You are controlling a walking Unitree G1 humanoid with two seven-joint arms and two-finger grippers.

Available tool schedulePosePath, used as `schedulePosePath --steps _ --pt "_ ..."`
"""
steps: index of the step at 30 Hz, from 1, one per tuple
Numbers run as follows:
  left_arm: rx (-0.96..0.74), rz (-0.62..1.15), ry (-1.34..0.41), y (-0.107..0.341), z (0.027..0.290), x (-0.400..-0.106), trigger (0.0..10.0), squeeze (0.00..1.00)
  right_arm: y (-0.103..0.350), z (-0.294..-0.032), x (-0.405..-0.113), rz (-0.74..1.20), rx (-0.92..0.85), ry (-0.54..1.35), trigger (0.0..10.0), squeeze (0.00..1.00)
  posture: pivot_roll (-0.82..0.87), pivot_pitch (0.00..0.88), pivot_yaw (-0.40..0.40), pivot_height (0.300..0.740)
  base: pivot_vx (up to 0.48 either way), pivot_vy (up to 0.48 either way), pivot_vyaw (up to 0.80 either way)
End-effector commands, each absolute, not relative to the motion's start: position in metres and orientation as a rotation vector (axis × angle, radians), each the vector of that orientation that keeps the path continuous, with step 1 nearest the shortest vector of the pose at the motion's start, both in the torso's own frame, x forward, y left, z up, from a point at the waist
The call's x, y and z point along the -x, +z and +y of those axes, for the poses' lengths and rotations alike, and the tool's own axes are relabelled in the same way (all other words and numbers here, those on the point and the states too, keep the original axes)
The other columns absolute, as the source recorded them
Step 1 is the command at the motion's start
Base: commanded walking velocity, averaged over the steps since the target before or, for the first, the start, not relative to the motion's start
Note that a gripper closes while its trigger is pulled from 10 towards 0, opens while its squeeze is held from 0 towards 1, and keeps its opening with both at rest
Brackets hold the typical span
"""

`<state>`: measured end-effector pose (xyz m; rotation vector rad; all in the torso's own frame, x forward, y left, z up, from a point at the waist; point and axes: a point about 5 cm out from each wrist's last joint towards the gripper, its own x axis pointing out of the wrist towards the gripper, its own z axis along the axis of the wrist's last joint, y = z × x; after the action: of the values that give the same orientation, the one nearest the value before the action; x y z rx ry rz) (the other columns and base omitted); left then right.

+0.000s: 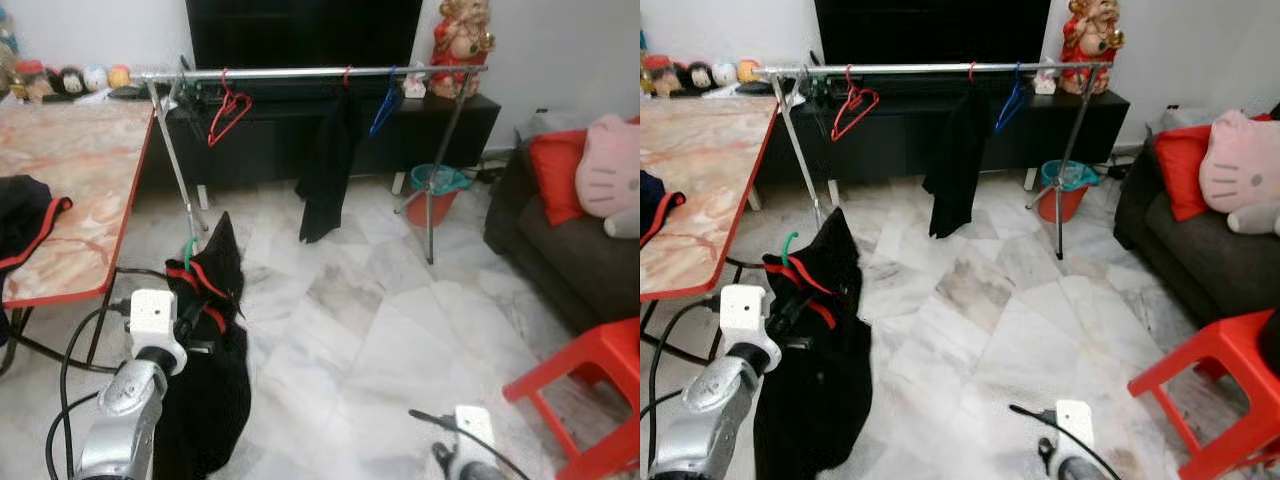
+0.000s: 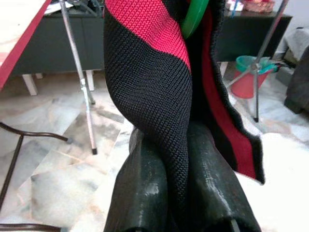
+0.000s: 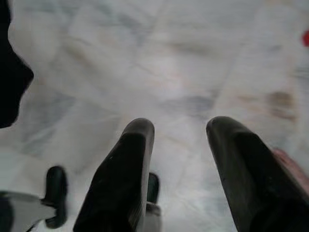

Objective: Hang hanger

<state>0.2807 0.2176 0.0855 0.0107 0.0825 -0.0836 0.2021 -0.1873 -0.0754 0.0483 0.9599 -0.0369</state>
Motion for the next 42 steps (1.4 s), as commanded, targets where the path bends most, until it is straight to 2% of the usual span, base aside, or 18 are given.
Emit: schedulePosePath --steps 1,10,18,42 --pt "-0.028 0.047 -0.084 0.0943 0.2172 -0.2835 10.0 0.0 -0.075 -0.1951 -0.201 0.968 -0.03 -0.046 10.0 0.0 0.06 0.0 -0.058 0.74 0.244 0.0 0.0" --pt "-0.034 0.066 -0.053 0.09 0.2235 -0.2813 10.0 0.0 -0.0748 -0.1941 -0.2017 0.971 -0.022 -0.021 10.0 0.0 0.06 0.0 -0.058 0.74 0.253 0.0 0.0" --pt "-0.034 0.066 -0.05 0.0905 0.2244 -0.2808 10.0 0.0 -0.0745 -0.1937 -0.202 0.969 -0.02 -0.013 10.0 0.0 0.06 0.0 -0.058 0.74 0.275 0.0 0.55" --pt "-0.039 0.072 -0.074 0.0891 0.2206 -0.2834 10.0 0.0 -0.0748 -0.1931 -0.2015 0.96 -0.057 -0.033 10.0 0.0 0.05 0.0 -0.059 0.74 0.317 0.0 0.0"
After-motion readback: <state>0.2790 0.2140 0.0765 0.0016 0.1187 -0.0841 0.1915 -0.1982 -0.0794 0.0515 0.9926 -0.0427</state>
